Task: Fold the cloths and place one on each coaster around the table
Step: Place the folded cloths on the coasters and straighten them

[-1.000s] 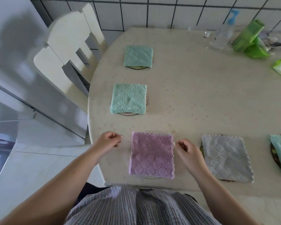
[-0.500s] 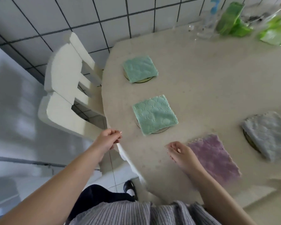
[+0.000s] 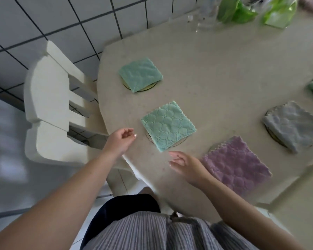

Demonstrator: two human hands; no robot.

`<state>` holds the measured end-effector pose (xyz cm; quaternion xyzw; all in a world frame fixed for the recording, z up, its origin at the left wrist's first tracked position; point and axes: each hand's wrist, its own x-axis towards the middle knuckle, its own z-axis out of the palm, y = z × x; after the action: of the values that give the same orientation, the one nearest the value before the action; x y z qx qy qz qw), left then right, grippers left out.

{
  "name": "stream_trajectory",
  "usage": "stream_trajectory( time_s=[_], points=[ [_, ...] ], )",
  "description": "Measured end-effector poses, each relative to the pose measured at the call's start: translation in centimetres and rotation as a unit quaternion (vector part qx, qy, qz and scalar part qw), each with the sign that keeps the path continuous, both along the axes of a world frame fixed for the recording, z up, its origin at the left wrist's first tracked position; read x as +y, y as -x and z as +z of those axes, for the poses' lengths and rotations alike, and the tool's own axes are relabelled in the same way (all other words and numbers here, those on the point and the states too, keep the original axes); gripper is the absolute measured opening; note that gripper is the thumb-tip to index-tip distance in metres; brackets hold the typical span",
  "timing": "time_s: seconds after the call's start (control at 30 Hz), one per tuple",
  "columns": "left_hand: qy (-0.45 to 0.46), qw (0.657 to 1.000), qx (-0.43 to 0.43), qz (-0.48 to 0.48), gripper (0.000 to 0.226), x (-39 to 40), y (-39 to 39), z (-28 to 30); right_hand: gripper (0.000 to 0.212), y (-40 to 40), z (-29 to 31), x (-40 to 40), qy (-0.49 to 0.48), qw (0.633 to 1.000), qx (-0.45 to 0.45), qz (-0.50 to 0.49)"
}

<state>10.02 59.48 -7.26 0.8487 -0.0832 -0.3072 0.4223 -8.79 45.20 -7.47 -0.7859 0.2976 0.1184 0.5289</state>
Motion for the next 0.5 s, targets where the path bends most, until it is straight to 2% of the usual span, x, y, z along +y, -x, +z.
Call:
stream_trajectory(
  time_s=[0.13, 0.27, 0.5],
  points=[
    [-0.005, 1.000, -0.014, -0.028, 0.028, -1.2, -1.9, -1.0, 0.042, -1.8, -0.7, 0.5, -0.031, 0.999, 0.010, -0.025],
    [-0.028, 0.993, -0.036, -0.105, 0.031, -3.0, -4.8, -1.9, 0.036, -3.6, -1.4, 0.7, -0.069, 0.990, 0.006, -0.125],
    [-0.101, 0.955, -0.084, -0.266, 0.022, -5.9, -8.2, -2.9, 0.023, -4.6, -1.3, 0.5, -0.053, 0.983, 0.042, -0.169]
  ],
)
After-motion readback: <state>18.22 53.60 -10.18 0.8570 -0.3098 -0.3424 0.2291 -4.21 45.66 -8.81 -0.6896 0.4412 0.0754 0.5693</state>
